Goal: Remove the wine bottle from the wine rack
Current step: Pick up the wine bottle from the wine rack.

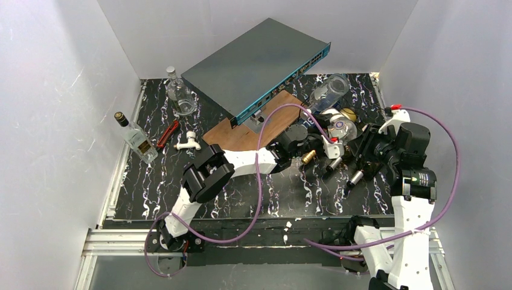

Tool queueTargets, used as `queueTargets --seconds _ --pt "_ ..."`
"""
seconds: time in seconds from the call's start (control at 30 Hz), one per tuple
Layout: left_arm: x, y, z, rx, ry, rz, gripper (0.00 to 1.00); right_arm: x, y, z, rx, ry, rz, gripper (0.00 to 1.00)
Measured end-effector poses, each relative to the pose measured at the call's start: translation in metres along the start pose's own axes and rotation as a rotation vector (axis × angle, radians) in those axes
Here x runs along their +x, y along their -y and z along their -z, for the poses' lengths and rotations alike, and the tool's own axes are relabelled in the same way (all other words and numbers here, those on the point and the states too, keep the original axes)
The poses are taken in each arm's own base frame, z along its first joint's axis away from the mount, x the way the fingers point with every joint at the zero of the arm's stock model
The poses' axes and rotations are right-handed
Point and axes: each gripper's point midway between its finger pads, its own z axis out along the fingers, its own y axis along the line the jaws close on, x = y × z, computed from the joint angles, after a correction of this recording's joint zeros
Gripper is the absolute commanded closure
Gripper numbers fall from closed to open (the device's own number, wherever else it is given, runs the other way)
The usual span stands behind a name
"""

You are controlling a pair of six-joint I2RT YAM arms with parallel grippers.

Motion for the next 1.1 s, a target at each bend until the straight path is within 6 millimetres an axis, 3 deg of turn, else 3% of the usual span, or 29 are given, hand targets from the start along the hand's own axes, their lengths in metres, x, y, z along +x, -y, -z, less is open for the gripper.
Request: queueTargets --seconds 0.5,1.1 --pt "-0.008 0.000 0.010 0.000 -0.011 -0.023 0.05 0.004 -0.007 0.009 -0.027 -0.020 0.029 0.99" --pt "-0.028 0.008 0.047 -0.012 -0.065 -0.058 0.05 0.021 -0.025 0.034 -0.111 -0.081 0.084 0.99"
